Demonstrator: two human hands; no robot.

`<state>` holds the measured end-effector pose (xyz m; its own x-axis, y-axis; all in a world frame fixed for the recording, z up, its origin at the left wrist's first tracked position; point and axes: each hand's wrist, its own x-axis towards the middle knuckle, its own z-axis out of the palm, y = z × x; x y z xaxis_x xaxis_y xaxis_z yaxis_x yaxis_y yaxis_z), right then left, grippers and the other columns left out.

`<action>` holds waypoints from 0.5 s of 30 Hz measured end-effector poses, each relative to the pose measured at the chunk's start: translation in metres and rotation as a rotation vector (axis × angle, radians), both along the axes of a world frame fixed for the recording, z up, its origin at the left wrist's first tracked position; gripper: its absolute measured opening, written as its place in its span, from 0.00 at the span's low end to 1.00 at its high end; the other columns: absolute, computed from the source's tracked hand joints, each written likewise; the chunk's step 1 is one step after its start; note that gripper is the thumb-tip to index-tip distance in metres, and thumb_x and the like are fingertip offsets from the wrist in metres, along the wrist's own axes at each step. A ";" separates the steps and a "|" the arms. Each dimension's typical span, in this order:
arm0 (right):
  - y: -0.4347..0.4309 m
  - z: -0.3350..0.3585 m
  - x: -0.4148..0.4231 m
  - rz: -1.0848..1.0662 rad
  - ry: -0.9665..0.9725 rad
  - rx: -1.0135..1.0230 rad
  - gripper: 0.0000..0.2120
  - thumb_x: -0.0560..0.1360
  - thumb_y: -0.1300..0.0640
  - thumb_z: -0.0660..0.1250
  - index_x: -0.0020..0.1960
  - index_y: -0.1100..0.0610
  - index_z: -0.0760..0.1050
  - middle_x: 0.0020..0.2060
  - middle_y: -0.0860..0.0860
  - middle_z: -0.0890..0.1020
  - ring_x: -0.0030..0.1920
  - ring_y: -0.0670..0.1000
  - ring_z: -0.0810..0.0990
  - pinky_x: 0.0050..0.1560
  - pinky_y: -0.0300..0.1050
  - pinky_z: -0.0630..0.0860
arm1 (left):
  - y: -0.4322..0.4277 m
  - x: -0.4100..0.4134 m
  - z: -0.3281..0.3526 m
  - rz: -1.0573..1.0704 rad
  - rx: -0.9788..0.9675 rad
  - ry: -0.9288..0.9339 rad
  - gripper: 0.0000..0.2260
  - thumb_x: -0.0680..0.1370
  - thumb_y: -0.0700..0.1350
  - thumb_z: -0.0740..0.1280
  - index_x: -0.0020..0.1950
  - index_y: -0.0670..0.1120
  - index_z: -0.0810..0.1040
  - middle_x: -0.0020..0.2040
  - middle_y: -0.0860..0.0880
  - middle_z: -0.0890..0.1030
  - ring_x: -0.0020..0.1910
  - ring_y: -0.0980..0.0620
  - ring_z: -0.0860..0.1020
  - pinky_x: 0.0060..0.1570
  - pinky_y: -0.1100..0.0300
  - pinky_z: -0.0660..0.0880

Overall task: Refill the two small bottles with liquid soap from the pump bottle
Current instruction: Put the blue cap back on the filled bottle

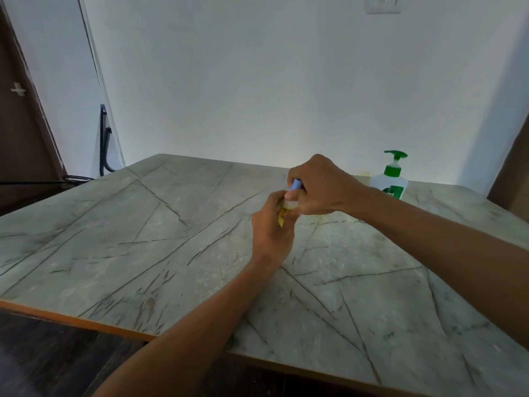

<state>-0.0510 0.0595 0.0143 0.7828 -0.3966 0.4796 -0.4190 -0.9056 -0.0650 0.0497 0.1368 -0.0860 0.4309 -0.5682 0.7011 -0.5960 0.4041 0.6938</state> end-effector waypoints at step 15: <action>-0.036 -0.005 -0.086 -0.205 -0.269 0.257 0.13 0.72 0.42 0.71 0.44 0.52 0.82 0.35 0.47 0.83 0.37 0.45 0.82 0.42 0.41 0.79 | -0.056 0.046 0.025 0.060 0.172 0.185 0.12 0.74 0.48 0.72 0.54 0.48 0.74 0.46 0.53 0.77 0.39 0.61 0.75 0.31 0.77 0.69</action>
